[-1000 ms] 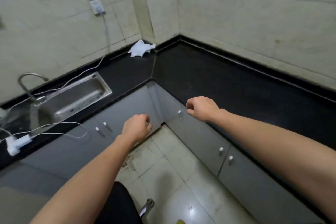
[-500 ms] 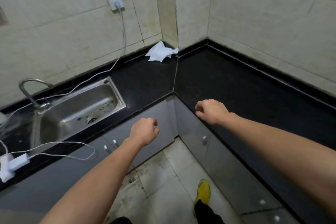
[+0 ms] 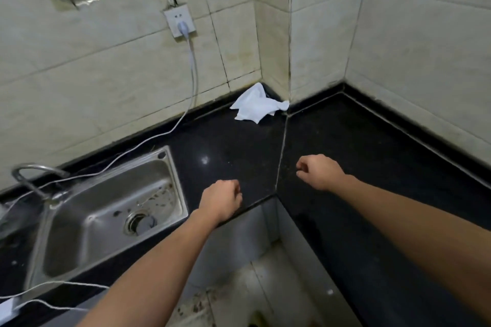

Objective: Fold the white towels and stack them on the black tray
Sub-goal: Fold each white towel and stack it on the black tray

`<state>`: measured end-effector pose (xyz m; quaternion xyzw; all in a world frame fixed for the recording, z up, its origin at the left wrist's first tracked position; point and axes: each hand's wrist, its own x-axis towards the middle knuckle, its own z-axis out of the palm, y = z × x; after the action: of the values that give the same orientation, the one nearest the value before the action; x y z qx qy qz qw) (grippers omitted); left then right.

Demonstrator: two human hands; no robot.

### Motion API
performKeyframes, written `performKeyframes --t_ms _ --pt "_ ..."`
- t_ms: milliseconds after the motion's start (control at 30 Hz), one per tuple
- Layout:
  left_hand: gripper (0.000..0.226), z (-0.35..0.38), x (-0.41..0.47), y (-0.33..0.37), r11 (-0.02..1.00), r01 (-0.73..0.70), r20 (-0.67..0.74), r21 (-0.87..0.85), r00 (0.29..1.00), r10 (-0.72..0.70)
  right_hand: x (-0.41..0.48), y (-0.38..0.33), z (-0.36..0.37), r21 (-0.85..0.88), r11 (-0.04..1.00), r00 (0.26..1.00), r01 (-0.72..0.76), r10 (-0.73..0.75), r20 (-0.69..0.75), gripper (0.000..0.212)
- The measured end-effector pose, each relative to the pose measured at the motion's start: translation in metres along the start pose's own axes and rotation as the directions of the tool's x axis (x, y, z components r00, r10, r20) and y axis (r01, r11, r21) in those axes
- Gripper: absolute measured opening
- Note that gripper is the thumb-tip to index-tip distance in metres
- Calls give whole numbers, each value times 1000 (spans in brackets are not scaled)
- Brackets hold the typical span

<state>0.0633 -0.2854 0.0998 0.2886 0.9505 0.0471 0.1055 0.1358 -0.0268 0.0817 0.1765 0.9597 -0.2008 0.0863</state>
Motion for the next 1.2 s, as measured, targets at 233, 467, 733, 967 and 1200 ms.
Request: performKeyframes --t_ms 233,467,733,967,1200 --pt "17 -3 104 -43 1000 -18 59 -10 998 19 100 1 8 6 998 997 -57 57 56 26" --pt "20 -5 220 -108 997 -81 124 -12 989 82 220 -17 12 42 983 980 -180 176 94 24" --pt "18 18 291 -145 992 -57 242 -111 967 83 325 -40 39 419 827 928 -373 341 153 12" --pt "17 33 297 -179 987 49 266 -154 964 -6 417 -44 69 760 358 762 -543 591 267 30" --pt "18 39 313 -195 973 138 288 -184 954 -81 445 -54 83 875 203 735 -439 641 221 25"
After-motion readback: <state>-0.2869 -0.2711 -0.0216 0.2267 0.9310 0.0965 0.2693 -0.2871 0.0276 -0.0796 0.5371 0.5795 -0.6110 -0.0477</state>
